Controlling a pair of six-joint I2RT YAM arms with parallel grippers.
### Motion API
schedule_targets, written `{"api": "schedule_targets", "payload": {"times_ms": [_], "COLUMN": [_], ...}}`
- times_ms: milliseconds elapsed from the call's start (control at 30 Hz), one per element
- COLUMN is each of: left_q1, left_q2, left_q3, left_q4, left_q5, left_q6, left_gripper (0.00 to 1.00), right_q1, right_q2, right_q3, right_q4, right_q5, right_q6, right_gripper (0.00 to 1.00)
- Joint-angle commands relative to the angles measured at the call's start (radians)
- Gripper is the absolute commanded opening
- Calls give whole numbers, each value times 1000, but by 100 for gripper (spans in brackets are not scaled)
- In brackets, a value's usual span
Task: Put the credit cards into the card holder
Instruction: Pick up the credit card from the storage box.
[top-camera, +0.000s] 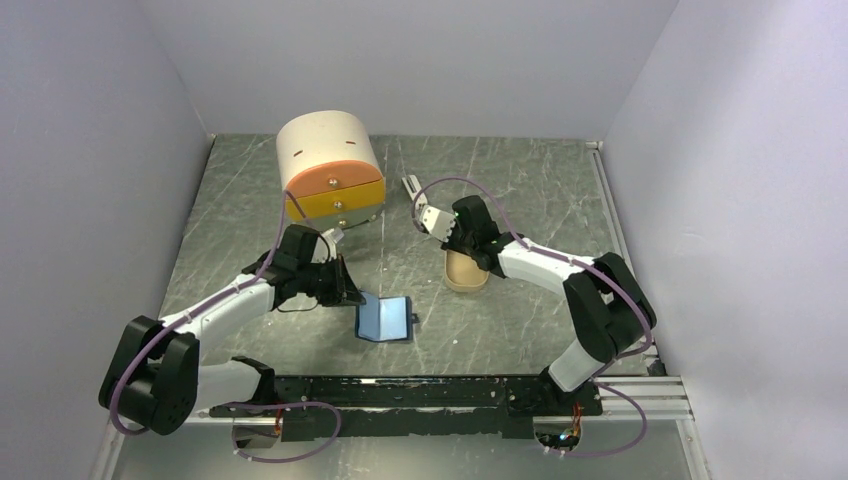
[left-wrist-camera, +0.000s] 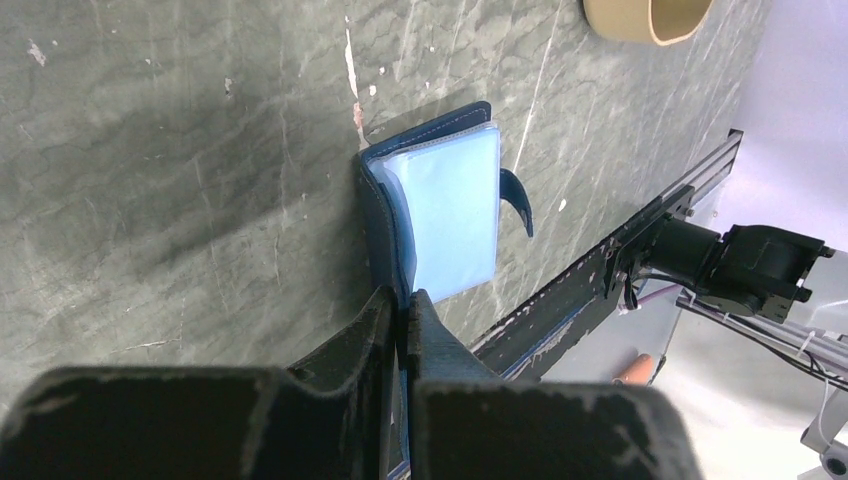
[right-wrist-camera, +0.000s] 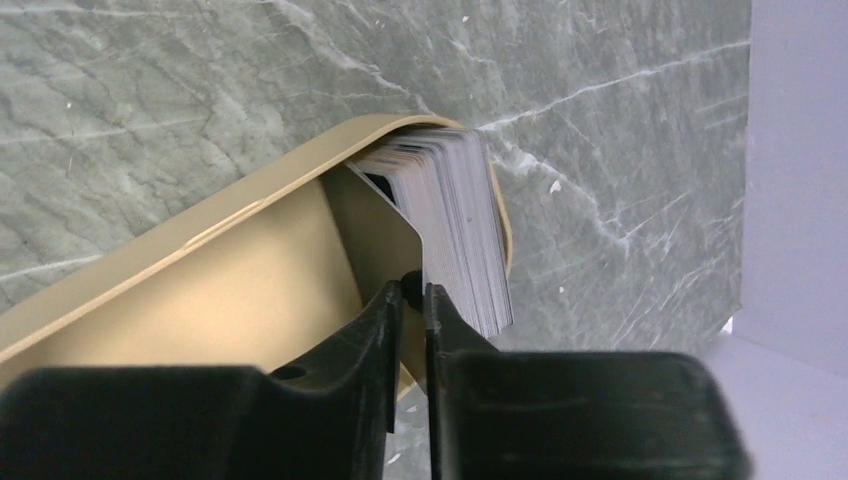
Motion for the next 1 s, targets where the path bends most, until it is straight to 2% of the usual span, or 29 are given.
{"api": "schedule_targets", "payload": {"times_ms": [0, 100, 333, 467, 600, 767, 967], "left_q1": [-7, -7, -7, -7, -8, -12, -15], "left_q2": [-14, -12, -13, -10, -25, -49, -25], "left_q3": [-8, -9, -13, -14, -36, -105, -77], "left_q4": [10, 13, 15, 32, 102, 270, 183], "left_q5": [-1, 1, 0, 0, 22, 61, -26], "left_q6": [-14, -16, -20, -33, -77, -198, -161], "left_gripper": [9, 9, 9, 9, 9, 10, 24], "right_q1": [-7, -7, -7, -7, -6, -7, -7], "right_q2": [-31, -47, -75, -86, -135, -224, -261], "right_q3": [40, 38, 81, 147, 201, 219, 236], "right_q4": [-17, -25, -118, -237, -287, -258, -276], "right_q5": [5, 4, -3, -57, -120, -167, -293], "right_q6": [2, 3, 29, 90, 232, 482, 850], "right_gripper": [9, 0, 0, 0, 0, 0, 0]}}
